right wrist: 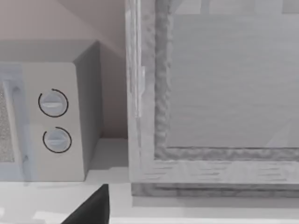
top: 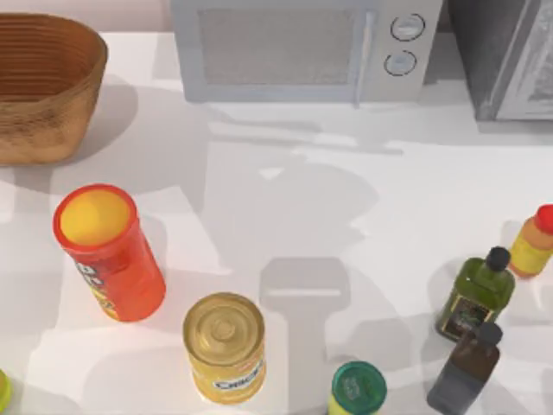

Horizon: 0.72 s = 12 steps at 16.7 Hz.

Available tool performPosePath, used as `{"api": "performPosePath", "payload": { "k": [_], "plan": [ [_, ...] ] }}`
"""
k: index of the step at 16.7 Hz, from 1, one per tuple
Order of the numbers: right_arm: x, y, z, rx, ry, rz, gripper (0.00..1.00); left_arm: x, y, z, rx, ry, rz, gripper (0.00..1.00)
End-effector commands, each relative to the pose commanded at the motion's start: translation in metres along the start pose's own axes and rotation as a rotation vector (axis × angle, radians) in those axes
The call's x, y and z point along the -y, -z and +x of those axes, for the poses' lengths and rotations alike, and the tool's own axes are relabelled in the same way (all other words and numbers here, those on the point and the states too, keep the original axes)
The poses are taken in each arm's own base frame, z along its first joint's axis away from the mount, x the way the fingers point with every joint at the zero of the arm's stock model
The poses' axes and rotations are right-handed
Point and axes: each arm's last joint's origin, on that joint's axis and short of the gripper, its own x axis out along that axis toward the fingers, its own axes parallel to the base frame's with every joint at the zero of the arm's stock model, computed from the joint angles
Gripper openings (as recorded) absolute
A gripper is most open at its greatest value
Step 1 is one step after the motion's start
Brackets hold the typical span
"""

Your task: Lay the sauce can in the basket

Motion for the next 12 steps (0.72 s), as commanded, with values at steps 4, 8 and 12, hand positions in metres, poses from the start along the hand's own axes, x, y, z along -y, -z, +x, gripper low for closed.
{"api": "performPosePath", "payload": {
  "k": [4,8,12],
  "plan": [
    [0.0000,0.0000,0.0000,0.000,0.000,0.000,1.00,0.0000,0.0000,0.0000,0.000,0.000,0.000,0.75],
    [0.0000,0.0000,0.0000,0.000,0.000,0.000,1.00,0.0000,0.0000,0.0000,0.000,0.000,0.000,1.00],
    [0.0000,0.0000,0.0000,0.000,0.000,0.000,1.00,0.0000,0.0000,0.0000,0.000,0.000,0.000,1.00]
  ]
}}
